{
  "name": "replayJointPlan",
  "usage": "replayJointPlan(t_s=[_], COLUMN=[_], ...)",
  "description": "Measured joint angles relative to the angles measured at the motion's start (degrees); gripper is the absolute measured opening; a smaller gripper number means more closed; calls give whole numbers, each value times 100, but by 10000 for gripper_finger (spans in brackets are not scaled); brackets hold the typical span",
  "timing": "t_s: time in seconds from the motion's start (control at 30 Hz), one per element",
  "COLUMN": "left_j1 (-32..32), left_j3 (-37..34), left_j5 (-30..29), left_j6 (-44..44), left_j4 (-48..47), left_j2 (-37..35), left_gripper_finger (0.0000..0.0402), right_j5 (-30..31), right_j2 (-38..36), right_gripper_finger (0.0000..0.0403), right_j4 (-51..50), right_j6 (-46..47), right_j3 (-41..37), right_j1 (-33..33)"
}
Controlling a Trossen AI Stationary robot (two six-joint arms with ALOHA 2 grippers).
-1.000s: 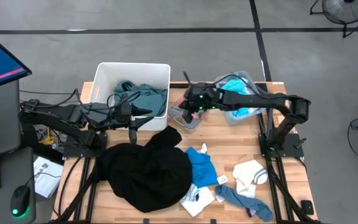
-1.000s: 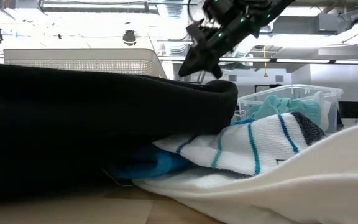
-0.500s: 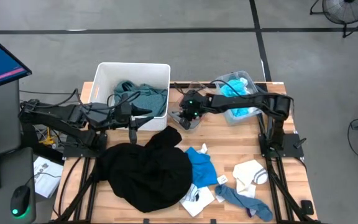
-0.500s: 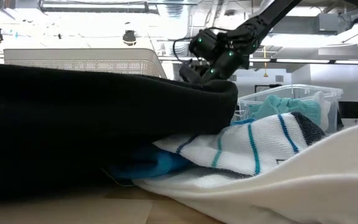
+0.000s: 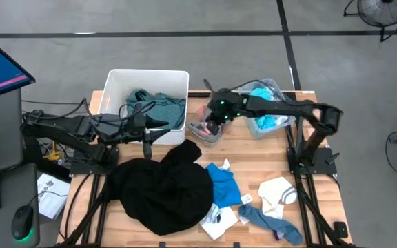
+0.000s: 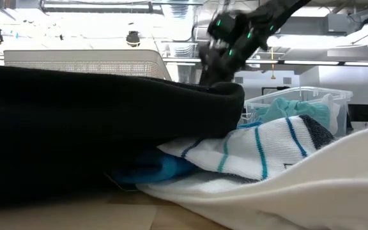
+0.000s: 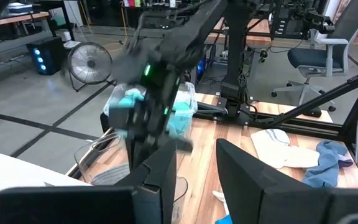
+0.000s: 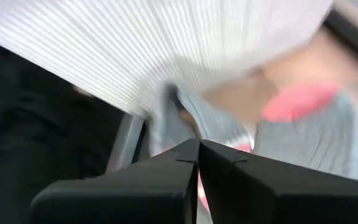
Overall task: Pick & Place Cloths
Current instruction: Put the white sock into the middle transparent bin
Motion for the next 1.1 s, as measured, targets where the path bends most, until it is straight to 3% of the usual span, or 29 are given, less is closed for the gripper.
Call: replayJointPlan(t_s=[0.13,0.33,0.53,0.7,0.9,1.1], left_j1=[0,0,0,0,0,-2], left_j3=[0,4,2,2,2,2], left_j5=[0,36,152,339,337,524], left_j6=[0,0,-48,-260,-262,-272], left_j4=[-1,15,4,2,32,63], left_j2=[0,192,555,661,623,623], left_gripper_finger=[99,99,99,99,99,99], right_j5=[18,71,329,1020,1017,624], right_j2=[-801,-1870,-2287,-2345,-2253,-2270], right_gripper_finger=[3,3,2,15,99,229], right_j4=[-377,-2054,-4194,-5736,-5700,-4749], right_j6=[-2,503,1806,3935,5727,7160], right_j3=[1,4,2,-2,-386,-1494], right_j1=[2,520,2110,3774,5191,5772])
